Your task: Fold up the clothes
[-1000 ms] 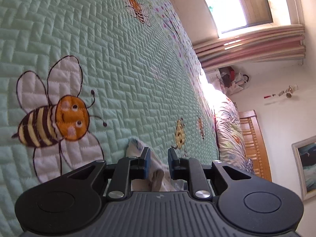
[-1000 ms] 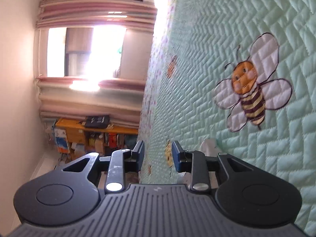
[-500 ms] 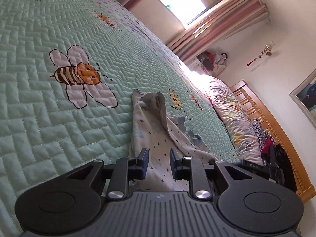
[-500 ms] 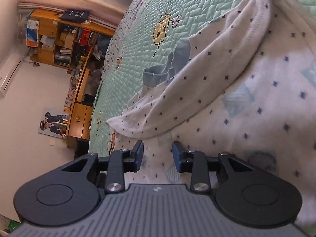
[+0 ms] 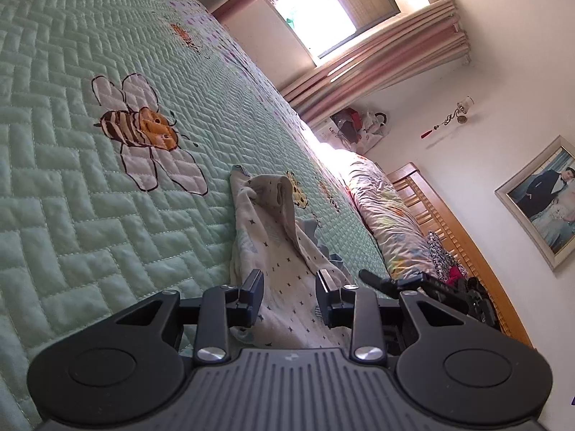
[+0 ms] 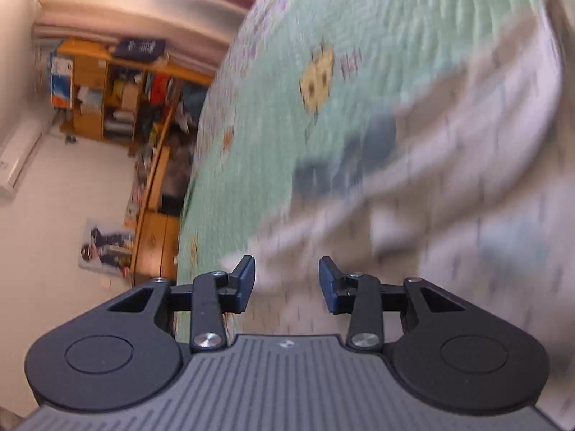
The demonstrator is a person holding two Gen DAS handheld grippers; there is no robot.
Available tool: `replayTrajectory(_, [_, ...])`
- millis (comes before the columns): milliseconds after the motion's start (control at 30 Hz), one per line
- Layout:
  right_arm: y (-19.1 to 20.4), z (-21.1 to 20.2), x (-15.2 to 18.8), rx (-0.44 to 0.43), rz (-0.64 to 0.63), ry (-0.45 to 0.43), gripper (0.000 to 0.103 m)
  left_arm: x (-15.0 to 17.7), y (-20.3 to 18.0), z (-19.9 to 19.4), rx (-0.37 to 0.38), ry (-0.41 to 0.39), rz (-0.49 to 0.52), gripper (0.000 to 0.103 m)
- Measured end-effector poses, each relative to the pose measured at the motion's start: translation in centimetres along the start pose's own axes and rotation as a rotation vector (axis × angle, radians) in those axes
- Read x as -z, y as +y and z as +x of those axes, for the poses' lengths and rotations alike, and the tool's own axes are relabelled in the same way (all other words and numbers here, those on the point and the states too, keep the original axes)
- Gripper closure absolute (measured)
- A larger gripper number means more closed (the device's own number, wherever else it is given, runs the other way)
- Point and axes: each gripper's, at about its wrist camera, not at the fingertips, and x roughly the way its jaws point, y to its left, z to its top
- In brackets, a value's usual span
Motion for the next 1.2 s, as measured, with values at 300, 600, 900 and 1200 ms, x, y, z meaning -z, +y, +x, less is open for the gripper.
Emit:
replayTrajectory(300, [2.2,0.4,-6.5,0.046,-0.038,-0.194,0.06,0.2,0.6,0.5,-0.018,0.01,-0.002,0.069])
replayTrajectory(600, [0.7,-3.0,-2.2,0.058,-0.073,-0.168,0.058,0.2,1.1,0.4,-0.008,0.002,-0.015,0.065])
replayTrajectory(900, [-0.2,-6.3,-9.8,0.134,-0.046,-0.38,0.056,0.5,0.8,0.7,-0.017,0.01,0.001,0.065])
replayTrajectory(1200, [-2.3,-7.5,-7.5,0.175,-0.069,-0.33,0.056,0.6,1.2,0.8,-0.012,0.011,-0.006,0.065])
